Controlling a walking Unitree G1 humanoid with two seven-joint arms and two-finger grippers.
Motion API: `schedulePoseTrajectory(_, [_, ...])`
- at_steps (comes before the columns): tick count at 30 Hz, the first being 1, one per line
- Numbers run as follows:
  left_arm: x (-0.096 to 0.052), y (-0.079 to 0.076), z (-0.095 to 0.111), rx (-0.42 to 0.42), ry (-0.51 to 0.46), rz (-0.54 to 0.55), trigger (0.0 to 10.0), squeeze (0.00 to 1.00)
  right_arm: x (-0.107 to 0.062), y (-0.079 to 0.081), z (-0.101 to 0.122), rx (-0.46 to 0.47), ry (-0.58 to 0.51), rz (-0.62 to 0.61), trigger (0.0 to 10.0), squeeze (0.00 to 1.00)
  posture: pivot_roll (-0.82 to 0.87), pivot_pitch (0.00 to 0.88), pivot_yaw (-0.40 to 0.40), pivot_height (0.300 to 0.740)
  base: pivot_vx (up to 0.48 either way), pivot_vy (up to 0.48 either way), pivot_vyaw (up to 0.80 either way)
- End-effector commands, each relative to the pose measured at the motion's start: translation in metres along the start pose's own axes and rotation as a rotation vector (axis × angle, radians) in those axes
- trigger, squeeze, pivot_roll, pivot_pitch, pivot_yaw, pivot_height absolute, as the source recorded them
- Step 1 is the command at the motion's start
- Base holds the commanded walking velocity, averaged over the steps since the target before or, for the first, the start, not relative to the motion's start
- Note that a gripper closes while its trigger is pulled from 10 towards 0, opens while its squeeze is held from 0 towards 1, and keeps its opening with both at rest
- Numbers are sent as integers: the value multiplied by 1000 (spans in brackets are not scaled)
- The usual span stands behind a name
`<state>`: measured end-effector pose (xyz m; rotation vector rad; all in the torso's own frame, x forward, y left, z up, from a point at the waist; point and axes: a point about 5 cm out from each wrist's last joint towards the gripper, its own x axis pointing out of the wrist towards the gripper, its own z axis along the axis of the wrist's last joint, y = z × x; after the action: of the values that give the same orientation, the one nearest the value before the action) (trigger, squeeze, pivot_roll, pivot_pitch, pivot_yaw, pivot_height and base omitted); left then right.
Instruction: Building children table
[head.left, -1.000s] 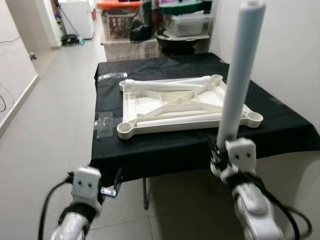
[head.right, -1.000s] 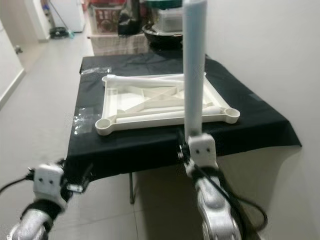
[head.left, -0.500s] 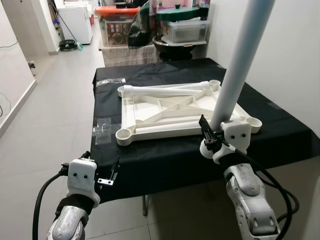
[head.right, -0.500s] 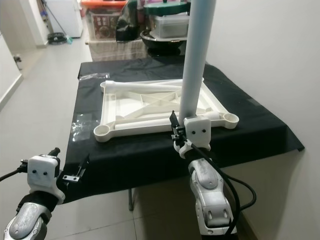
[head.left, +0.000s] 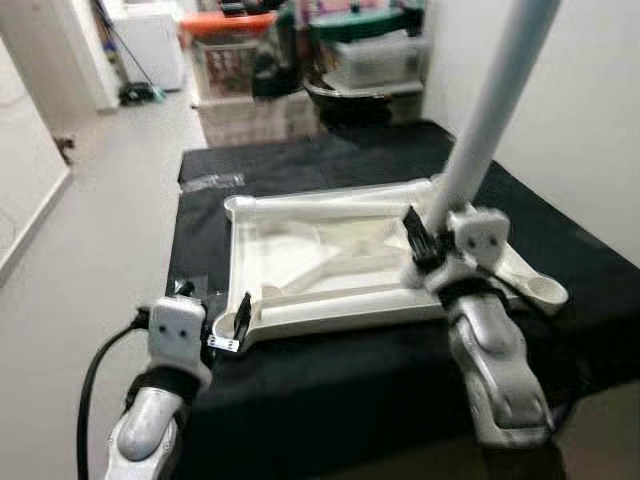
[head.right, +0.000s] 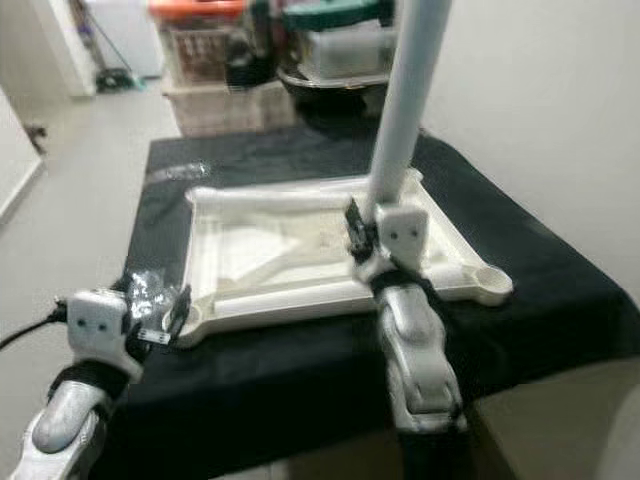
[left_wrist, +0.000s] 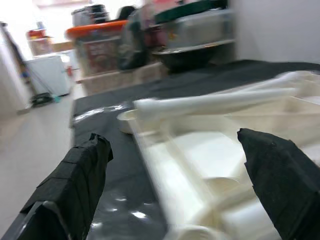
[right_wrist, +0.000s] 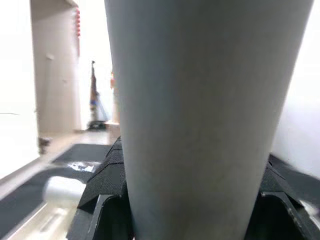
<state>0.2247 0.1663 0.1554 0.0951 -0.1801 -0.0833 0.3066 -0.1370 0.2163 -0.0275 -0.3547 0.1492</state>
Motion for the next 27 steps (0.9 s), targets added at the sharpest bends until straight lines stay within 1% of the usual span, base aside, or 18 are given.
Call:
schedulePoseTrajectory(1, [0, 2, -6, -2, 36, 10, 10000, 0, -1, -1, -5, 17, 26, 6, 10000, 0, 15, 0, -23, 740, 0, 0, 0])
schedulePoseTrajectory(2, [0, 2, -6, 4, 37, 26, 10000, 0, 1, -1, -4, 34, 25, 11, 10000, 0, 15, 0, -23, 740, 0, 0, 0])
schedulePoseTrajectory(12, [1, 1, -8, -14, 40, 32, 10000, 0, 2, 2, -5, 98, 38, 50, 10000, 0, 19, 0, -27, 740, 0, 0, 0])
schedulePoseTrajectory(14, [2, 1, -8, -20, 43, 31, 10000, 0, 4, 4, -5, 121, 41, 67, 10000, 0, 21, 0, -27, 740, 0, 0, 0])
schedulePoseTrajectory(20, [2, 1, -10, -30, 52, 30, 10000, 0, 7, 4, -7, 144, 52, 75, 10000, 0, 22, 0, -31, 740, 0, 0, 0])
schedulePoseTrajectory(25, [2, 0, -10, -40, 54, 29, 10000, 0, 7, 6, -8, 147, 67, 100, 10000, 0, 26, 0, -36, 740, 0, 443, 0])
schedulePoseTrajectory(27, [3, 0, -10, -42, 55, 27, 10000, 0, 7, 9, -9, 144, 74, 124, 10000, 0, 26, 0, -36, 740, 0, 476, 0])
